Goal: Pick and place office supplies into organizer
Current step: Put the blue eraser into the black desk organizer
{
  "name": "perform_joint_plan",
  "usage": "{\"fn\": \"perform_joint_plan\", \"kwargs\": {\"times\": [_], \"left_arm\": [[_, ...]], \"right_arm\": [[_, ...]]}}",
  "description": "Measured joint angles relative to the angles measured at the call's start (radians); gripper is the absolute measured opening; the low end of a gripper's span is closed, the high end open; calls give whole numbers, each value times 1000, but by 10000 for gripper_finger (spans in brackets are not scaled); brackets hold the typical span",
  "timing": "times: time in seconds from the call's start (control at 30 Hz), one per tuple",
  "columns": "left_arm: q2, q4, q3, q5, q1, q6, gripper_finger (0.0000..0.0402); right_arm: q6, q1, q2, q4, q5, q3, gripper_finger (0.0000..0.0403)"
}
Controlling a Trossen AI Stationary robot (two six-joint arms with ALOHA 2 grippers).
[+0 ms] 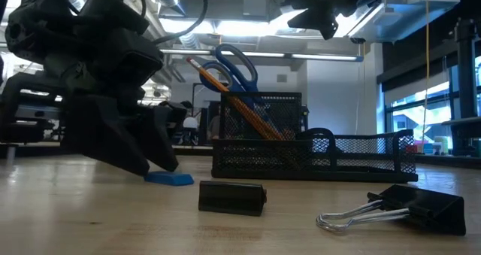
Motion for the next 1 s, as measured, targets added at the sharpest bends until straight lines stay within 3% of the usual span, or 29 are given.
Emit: {"fn": "perform_joint_plan", "kwargs": {"times": [0.37,0.8,1.0], "left_arm": [[69,71,13,6,0,4,156],[70,67,13,16,2,23,86],[70,70,12,15,2,24,78]], "right_arm": [[-1,0,0,0,0,0,217],[-5,0,0,0,0,0,217],[-7,0,0,0,0,0,217]]}}
